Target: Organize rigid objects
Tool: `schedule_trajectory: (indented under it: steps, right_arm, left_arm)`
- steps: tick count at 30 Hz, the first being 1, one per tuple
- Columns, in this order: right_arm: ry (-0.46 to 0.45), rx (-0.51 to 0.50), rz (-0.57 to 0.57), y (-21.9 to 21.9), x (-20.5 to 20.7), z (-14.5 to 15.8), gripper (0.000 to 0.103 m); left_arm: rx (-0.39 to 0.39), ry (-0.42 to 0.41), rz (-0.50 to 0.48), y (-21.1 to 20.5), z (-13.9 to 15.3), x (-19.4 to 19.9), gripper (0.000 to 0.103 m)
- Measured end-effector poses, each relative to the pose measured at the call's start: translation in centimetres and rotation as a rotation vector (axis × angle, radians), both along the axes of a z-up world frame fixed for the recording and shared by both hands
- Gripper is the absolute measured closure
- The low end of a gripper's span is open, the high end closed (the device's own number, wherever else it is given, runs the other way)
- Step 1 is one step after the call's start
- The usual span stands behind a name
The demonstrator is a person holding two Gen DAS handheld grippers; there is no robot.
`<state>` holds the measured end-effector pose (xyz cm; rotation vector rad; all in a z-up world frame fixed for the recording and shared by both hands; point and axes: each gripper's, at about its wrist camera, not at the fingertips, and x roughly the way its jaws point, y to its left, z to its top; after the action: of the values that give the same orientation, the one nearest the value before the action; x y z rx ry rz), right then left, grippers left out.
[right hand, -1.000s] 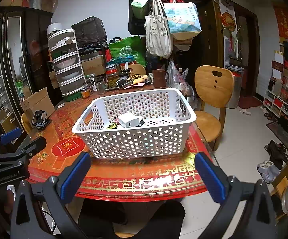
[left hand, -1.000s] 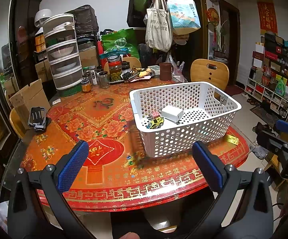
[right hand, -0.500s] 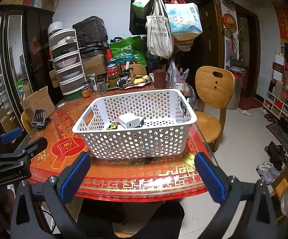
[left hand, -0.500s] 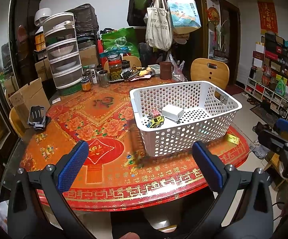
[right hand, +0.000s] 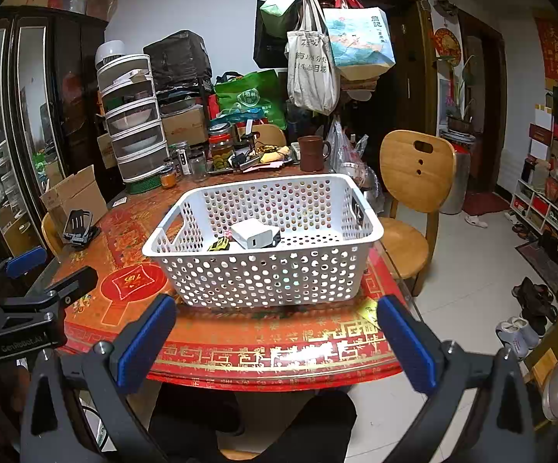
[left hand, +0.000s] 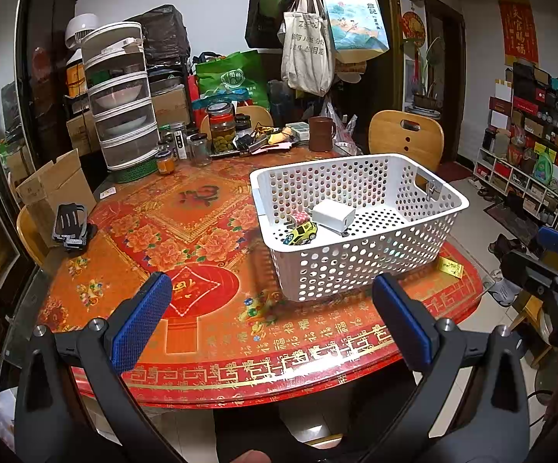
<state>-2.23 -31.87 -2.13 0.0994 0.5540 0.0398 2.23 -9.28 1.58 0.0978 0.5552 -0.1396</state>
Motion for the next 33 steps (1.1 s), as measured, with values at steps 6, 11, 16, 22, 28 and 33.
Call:
schedule_trajectory:
  steps: [6, 11, 16, 22, 28, 33]
  right_arm:
    - [0.001, -0.001, 0.001, 0.02, 0.00, 0.00, 0.000]
    - [0.001, -0.003, 0.004, 0.14, -0.04, -0.06, 0.000]
    - [0.002, -0.004, 0.004, 0.15, -0.04, -0.05, 0.000]
    - [0.002, -0.004, 0.005, 0.20, -0.05, -0.08, 0.000]
    - [0.001, -0.005, 0.005, 0.25, -0.09, -0.09, 0.000]
    - [0.003, -0.007, 0.005, 0.31, -0.13, -0.11, 0.000]
  left_arm:
    - [-0.001, 0.001, 0.002, -0.03, -0.11, 0.05, 0.001]
    - [-0.008, 0.011, 0.006, 0.00, -0.23, 0.16, 0.001]
    - [-0.015, 0.010, 0.006, 0.12, -0.23, 0.15, 0.001]
    - [-0.014, 0.011, 0.009, -0.15, -0.07, 0.12, 0.001]
    - [-0.010, 0.012, 0.004, -0.34, -0.09, -0.01, 0.001]
    - [-0.010, 0.018, 0.001, -0.41, -0.05, -0.03, 0.001]
